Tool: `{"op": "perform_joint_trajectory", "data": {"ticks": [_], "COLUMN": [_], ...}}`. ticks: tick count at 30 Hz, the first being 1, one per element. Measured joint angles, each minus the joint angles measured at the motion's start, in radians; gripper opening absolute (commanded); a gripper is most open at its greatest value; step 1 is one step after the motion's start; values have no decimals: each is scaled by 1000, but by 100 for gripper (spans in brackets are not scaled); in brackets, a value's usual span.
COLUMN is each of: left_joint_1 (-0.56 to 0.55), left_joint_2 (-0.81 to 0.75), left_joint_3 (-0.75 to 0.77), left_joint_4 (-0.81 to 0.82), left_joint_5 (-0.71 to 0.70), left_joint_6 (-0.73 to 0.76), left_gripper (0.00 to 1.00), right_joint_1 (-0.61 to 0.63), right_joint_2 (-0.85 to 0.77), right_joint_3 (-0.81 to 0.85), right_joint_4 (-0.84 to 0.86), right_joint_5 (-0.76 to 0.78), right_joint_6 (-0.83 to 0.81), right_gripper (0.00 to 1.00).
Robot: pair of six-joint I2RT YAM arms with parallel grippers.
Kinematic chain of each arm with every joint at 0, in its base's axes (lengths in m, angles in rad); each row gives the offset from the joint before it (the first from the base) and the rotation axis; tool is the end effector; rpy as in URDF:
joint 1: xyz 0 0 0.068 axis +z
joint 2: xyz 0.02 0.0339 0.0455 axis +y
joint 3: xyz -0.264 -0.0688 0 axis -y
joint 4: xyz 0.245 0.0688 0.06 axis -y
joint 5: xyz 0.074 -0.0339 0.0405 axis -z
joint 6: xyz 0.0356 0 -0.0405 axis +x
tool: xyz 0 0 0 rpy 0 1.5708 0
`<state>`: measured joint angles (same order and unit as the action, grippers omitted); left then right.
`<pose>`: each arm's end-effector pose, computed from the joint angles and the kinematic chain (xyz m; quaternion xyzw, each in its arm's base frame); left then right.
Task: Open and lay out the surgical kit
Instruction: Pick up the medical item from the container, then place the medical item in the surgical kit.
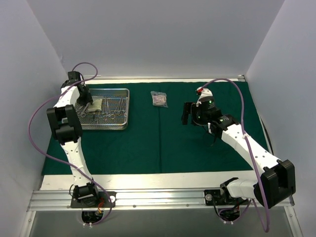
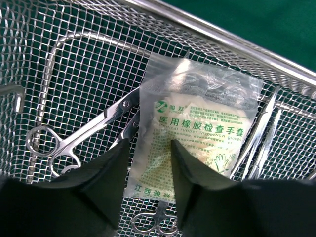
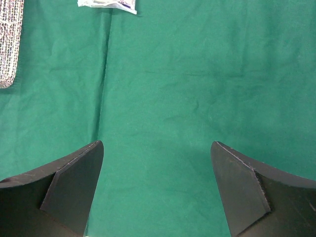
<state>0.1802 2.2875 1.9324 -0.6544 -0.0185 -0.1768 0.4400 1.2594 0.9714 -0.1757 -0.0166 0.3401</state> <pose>0.4941 0.0907 0.1908 -0.1731 0.9451 0.0094 0.2769 0.2613 0.1237 0.3037 -0.0468 0.8494 0.2064 0.4835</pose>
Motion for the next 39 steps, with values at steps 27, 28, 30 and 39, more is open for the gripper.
{"op": "perform_joint_trajectory", "data": {"ticks": [27, 28, 30, 39], "left_joint_1": [-4, -7, -16, -129], "left_joint_2": [-212, -246, -311, -502], "left_joint_3": [-161, -170, -185, -224], "left_joint_4": [26, 32, 45, 97], "left_joint_5": [58, 58, 64, 90], "left_joint_6": [-187, -203, -234, -367], "left_gripper": [2, 2, 2, 2], "right_joint_1": [19, 20, 21, 26], "right_joint_2": [-11, -18, -35, -136], "right_joint_3": [10, 11, 11, 11], "right_joint_4": [-2, -4, -8, -36], "right_joint_5": [1, 1, 1, 2], "right_joint_6": [3, 3, 3, 3], "right_gripper": [85, 85, 85, 85]}}
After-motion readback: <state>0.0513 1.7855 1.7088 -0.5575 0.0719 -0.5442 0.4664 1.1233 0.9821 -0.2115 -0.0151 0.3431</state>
